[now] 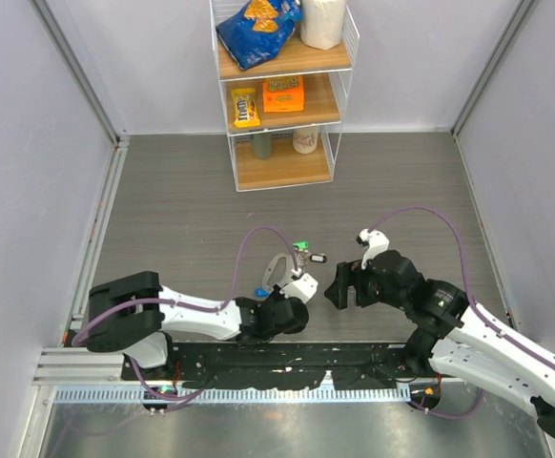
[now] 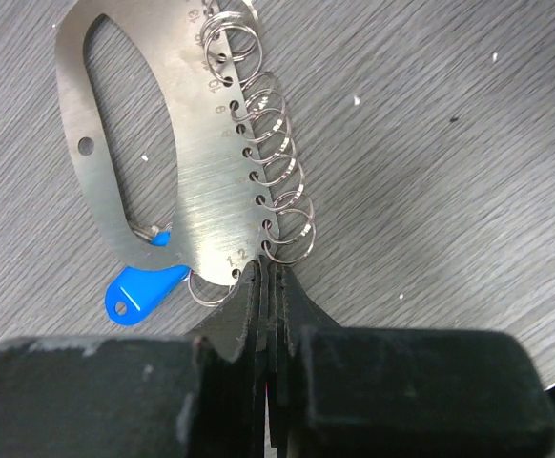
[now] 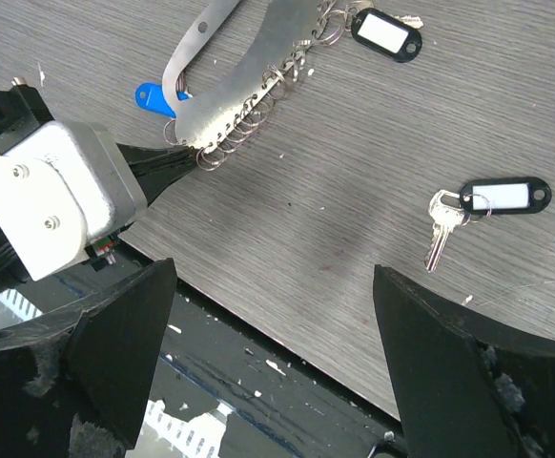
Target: Put the keys on the keyring
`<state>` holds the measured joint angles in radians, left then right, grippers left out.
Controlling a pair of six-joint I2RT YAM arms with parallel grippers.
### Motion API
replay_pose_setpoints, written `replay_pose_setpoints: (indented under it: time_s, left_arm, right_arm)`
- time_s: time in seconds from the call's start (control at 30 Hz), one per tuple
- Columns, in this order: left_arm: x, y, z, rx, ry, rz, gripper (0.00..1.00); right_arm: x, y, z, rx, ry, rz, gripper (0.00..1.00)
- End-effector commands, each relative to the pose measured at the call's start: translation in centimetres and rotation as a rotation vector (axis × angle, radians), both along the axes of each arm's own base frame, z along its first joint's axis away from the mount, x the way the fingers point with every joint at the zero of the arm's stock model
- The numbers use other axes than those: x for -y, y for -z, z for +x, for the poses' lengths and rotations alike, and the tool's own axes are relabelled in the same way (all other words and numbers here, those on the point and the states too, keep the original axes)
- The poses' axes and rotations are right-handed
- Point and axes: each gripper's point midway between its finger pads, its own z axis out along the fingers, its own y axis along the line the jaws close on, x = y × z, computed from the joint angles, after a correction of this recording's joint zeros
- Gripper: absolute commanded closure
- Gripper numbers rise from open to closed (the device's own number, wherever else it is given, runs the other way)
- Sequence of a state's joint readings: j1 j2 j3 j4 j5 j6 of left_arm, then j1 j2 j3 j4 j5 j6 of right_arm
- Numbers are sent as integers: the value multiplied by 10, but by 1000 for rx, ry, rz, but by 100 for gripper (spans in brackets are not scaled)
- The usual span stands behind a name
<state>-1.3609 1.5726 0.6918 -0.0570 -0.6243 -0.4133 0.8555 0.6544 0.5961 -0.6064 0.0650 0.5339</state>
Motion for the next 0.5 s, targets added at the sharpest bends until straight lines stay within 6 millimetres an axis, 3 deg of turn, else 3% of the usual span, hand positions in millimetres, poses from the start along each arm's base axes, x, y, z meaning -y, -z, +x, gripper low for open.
replay_pose_setpoints:
  time_s: [0.0,0.3,0.47]
  left_arm:
    - [-5,-17,5,35,-26,-59,100]
    - [3,-41,-12,-24,63,-164,100]
    - [2,-65,-16,-24,89,-225,100]
  right_arm:
    - [-6,-14,3,36,6,58,9]
    - [-6,-22,5,72,-2,74,10]
    - [-5,-24,4,93,-22,72,10]
